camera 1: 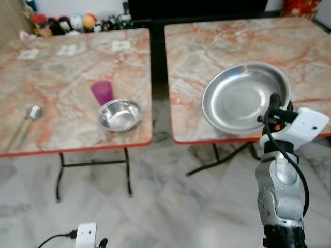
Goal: Setting the table
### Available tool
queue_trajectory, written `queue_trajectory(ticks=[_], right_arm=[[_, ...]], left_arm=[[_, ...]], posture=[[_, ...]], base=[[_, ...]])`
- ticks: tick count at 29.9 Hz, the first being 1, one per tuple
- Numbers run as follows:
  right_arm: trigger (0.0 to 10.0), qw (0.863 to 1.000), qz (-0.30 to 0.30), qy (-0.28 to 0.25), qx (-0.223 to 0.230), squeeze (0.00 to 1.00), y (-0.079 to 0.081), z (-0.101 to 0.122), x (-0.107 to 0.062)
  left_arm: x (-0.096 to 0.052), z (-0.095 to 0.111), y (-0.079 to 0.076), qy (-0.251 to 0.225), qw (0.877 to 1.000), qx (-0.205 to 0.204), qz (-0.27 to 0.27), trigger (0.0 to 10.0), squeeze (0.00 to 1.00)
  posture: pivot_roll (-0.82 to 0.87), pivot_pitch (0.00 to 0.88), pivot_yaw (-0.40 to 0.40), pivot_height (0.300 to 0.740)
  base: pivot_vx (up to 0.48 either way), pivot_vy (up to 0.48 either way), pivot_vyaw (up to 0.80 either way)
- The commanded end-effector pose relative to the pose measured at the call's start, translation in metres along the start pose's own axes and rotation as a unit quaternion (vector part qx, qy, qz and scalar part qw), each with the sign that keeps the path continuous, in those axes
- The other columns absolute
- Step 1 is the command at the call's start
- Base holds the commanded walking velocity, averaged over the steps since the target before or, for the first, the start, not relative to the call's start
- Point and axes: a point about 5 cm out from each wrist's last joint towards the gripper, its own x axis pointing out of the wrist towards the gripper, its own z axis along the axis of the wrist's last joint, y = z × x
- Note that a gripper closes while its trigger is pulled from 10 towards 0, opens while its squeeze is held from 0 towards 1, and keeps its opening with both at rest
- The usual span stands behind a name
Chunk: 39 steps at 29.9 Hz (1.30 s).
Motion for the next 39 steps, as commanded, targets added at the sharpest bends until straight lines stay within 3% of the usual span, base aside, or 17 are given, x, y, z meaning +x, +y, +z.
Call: queue_trajectory(ticks=[1,16,25,39], right_arm=[[10.0,1.0,0.006,-0.01,0.0,0.0,0.002,0.005,0.002],[10.0,1.0,-0.014,-0.001,-0.004,0.0,-0.002,0.0,0.002],[10.0,0.999,-0.035,0.009,-0.006,0.0,-0.007,-0.003,0.002],[10.0,0.998,-0.065,0.011,-0.017,0.0,-0.015,-0.005,0.002]], left_arm=[[-0.002,-0.007,0.004,0.012,1.0,0.002,0.002,10.0,0.0],[-0.002,-0.006,0.0,0.007,1.0,0.001,-0.019,10.0,0.0],[-0.002,-0.007,-0.001,0.008,1.0,0.006,-0.022,10.0,0.0],[-0.003,-0.008,-0.002,0.01,0.999,0.014,-0.026,10.0,0.0]], posture=[[-0.12,0.141,0.05,0.74],[-0.12,0.137,0.052,0.74],[-0.12,0.14,0.053,0.74],[-0.12,0.146,0.054,0.74]], base=[[0.0,-0.382,0.0],[0.0,-0.043,0.0],[0.339,0.0,-0.56],[0.298,0.0,0.0]])
